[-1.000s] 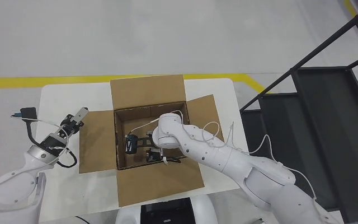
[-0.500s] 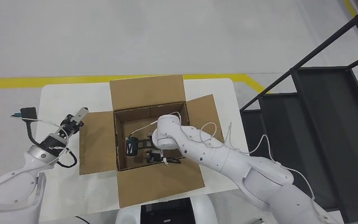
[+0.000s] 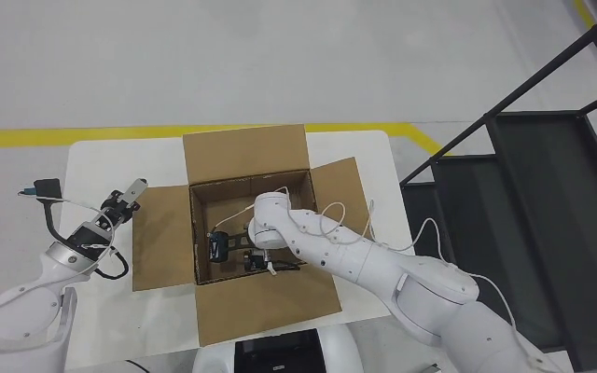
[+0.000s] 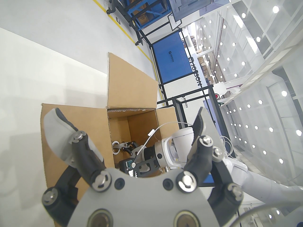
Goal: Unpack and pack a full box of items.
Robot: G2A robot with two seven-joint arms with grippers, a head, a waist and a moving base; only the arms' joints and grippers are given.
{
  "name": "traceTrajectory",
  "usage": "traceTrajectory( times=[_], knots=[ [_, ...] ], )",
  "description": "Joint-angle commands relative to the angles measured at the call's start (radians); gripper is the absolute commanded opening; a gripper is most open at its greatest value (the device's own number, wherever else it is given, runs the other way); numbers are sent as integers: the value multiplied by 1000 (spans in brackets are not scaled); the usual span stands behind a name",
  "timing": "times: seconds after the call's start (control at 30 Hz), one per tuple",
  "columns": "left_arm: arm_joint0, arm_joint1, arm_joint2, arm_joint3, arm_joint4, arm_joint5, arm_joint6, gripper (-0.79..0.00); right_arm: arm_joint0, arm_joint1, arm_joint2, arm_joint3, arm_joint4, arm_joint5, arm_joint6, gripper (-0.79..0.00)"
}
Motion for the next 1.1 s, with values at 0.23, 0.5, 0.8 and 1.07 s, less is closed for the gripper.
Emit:
traceTrajectory(
  times=[0.23, 0.5, 0.8, 1.07],
  knots=[
    [0, 0, 0, 0, 0, 0, 0, 0, 20, -36, -23, 77, 5, -19, -12, -345],
    [0, 0, 0, 0, 0, 0, 0, 0, 33, -62, -35, 126, 9, -28, -11, -440],
    [0, 0, 0, 0, 0, 0, 0, 0, 47, -82, -35, 152, 7, -30, -21, -686],
    [0, 0, 0, 0, 0, 0, 0, 0, 58, -79, -10, 142, -4, -24, -29, -785]
  ],
)
